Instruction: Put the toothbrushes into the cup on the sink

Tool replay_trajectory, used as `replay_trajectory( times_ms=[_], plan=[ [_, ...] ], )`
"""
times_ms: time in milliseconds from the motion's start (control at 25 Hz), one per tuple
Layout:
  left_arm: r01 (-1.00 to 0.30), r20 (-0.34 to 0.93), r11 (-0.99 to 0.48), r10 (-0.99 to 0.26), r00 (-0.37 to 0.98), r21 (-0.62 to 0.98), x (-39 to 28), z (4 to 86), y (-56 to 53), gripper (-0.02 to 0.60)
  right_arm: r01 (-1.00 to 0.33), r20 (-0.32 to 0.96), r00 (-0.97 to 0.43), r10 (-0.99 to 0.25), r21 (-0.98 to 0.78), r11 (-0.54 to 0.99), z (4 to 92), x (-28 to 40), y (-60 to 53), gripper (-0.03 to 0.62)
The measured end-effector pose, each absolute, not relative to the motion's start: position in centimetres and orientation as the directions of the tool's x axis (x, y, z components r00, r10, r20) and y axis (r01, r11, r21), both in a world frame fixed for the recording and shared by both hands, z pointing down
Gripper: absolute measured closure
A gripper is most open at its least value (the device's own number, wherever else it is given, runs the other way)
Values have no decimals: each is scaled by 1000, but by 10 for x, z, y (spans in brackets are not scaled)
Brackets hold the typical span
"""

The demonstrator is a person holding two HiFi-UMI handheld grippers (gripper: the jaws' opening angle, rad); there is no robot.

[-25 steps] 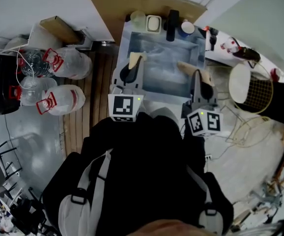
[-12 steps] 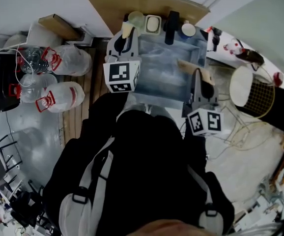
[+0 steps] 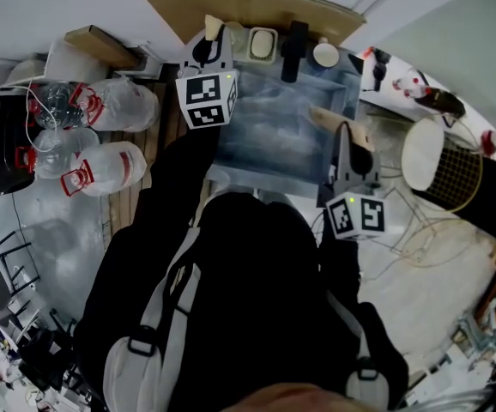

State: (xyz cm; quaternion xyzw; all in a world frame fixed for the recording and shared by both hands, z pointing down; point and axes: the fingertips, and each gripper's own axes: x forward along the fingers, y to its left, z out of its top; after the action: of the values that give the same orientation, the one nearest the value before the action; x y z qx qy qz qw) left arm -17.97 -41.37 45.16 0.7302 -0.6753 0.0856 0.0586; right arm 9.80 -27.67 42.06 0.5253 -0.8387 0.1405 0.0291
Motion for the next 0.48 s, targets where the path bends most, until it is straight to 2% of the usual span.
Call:
replay_trajectory(
  times_ms=[480],
  plan=[
    [-998, 266, -61, -963, 51, -29, -188, 501, -465, 549, -887, 221, -452, -864, -208, 411, 434, 108, -287, 545]
  ],
)
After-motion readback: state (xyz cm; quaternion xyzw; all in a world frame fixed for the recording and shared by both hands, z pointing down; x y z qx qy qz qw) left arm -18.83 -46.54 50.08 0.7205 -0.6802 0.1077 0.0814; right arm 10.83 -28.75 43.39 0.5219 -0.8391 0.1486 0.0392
